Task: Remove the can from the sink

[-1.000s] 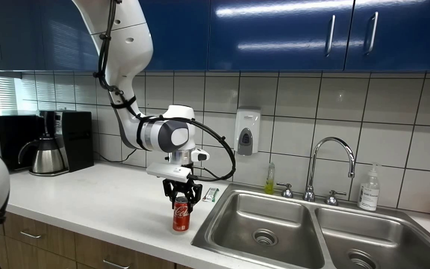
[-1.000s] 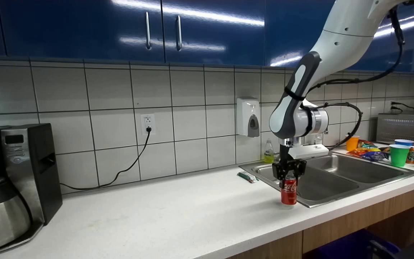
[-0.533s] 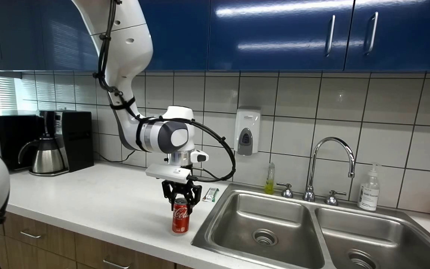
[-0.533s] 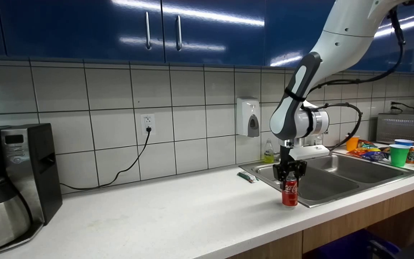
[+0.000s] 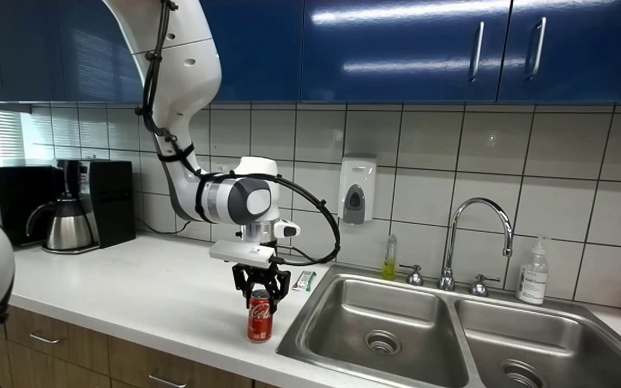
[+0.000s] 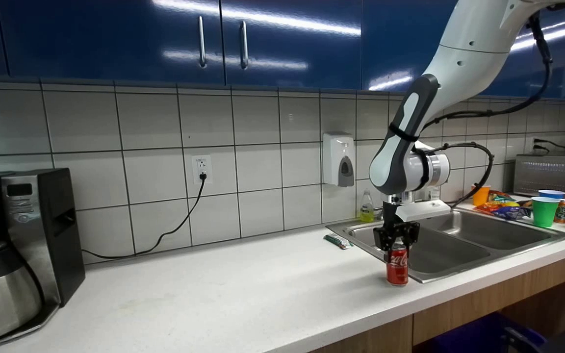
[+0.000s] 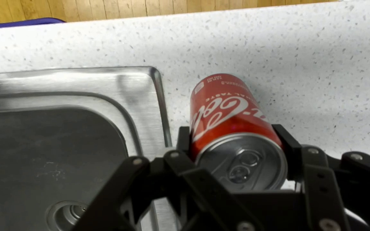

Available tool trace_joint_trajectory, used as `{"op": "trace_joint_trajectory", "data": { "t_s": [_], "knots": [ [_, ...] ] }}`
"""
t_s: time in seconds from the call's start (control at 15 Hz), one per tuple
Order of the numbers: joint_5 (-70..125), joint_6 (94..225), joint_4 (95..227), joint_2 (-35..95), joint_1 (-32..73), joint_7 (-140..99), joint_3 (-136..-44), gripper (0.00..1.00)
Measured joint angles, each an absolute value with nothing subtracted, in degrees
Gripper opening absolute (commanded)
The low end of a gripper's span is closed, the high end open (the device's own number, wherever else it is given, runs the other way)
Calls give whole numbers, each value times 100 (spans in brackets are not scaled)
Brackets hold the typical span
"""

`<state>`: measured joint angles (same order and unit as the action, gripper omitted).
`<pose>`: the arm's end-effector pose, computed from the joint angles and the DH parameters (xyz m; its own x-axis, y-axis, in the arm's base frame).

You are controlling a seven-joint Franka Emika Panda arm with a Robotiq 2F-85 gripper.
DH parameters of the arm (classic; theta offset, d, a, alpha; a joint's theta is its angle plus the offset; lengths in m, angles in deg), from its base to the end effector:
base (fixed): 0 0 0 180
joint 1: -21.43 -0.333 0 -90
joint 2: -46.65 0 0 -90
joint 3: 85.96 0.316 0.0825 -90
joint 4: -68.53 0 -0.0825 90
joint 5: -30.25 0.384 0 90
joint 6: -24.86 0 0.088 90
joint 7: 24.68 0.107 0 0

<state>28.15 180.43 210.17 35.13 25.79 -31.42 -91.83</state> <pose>0.4758 -0.0859 0.2181 0.9990 -0.0246 0.0375 -0.0261 -0.9988 0.0417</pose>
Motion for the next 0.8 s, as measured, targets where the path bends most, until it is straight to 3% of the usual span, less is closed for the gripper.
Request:
{"op": "trace_joint_trajectory", "data": {
  "t_s": [0.47, 0.53, 0.8],
  "knots": [
    [2757, 18087, 21017, 3500, 2579, -3117, -9189, 38],
    [2754, 18093, 21017, 3499, 2579, -3109, -9189, 88],
    [2707, 18110, 21017, 3479, 2579, -3024, -9205, 100]
  ]
}}
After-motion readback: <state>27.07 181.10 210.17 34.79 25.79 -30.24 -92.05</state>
